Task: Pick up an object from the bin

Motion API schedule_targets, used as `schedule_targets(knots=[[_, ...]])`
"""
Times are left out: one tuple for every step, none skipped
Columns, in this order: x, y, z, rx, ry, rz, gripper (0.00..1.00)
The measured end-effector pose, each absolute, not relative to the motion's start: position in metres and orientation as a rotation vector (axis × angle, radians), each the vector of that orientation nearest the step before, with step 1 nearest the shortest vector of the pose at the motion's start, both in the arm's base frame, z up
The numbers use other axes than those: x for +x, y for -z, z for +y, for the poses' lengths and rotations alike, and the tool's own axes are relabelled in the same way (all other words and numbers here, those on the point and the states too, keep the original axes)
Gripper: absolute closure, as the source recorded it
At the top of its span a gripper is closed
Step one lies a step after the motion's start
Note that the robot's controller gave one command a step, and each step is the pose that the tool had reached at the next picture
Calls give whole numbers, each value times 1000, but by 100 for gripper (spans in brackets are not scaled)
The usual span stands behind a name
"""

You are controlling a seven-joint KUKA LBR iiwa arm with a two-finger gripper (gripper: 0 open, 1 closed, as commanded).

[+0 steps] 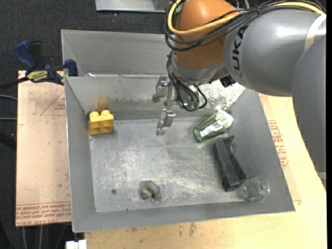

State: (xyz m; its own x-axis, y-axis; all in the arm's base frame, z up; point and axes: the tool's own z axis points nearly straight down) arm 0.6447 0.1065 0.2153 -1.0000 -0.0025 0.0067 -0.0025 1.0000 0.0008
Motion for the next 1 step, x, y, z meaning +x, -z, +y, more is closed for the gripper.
schedule_targets(knots=[[646,-221,106,2,2,-3143,0]])
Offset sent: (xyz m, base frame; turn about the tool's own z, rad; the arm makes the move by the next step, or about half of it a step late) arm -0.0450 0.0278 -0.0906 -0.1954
